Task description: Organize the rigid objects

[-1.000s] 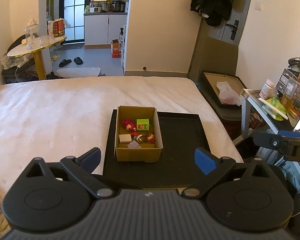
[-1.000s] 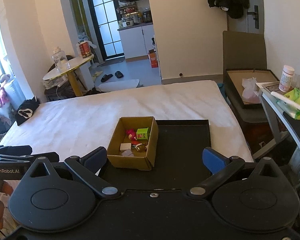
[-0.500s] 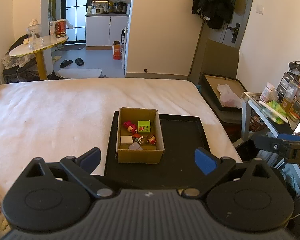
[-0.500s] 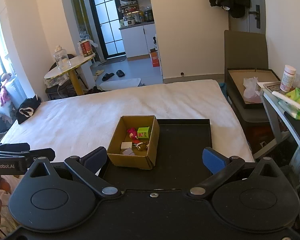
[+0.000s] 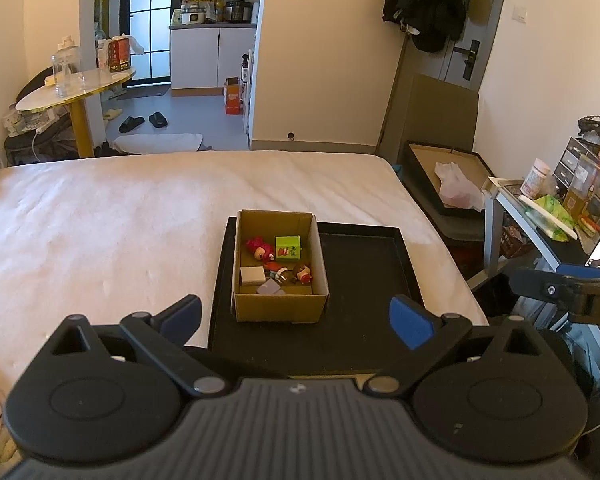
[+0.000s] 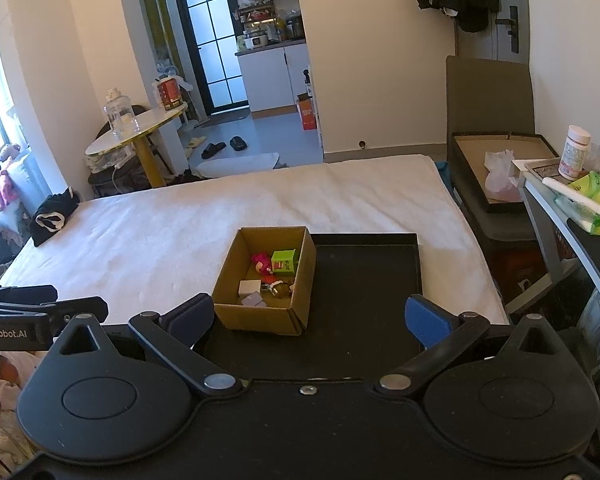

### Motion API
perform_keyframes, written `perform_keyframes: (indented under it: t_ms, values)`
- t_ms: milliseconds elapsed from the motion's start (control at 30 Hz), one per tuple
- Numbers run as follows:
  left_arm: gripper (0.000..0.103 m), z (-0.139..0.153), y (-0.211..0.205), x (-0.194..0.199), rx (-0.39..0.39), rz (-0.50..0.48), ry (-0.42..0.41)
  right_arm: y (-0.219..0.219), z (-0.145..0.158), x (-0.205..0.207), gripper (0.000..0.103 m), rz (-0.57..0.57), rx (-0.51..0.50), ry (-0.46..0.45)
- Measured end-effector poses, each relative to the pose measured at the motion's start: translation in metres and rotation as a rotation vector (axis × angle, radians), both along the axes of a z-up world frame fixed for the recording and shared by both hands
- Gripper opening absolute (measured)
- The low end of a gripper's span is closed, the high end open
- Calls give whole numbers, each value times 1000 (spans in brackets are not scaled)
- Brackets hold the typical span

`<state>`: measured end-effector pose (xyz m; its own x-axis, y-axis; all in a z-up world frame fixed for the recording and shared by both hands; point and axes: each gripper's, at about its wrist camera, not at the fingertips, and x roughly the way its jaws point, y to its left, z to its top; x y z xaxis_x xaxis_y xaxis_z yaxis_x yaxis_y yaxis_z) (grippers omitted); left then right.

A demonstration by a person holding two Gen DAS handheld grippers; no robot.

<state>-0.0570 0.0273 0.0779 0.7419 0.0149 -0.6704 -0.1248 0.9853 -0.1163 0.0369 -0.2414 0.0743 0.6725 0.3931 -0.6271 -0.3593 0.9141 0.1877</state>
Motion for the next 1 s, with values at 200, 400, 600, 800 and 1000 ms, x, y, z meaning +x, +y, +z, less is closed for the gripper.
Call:
perform_keyframes:
  t_ms: [200, 400, 600, 800, 1000]
  values:
    - [100, -2, -1, 2, 0, 2, 8, 0, -1, 0, 103, -3, 1, 4]
    - [100, -1, -1, 3, 1, -1, 7, 0, -1, 0, 103, -3, 1, 4]
    - [100, -1, -2, 3, 0, -11, 4, 0, -3, 0, 103, -1, 2, 3]
    - [100, 1, -9, 2, 16, -20, -21, 1, -4, 0, 103, 5, 6, 7]
    - [100, -4, -8, 6, 6, -15, -14, -1, -10, 3, 103, 16, 8, 18]
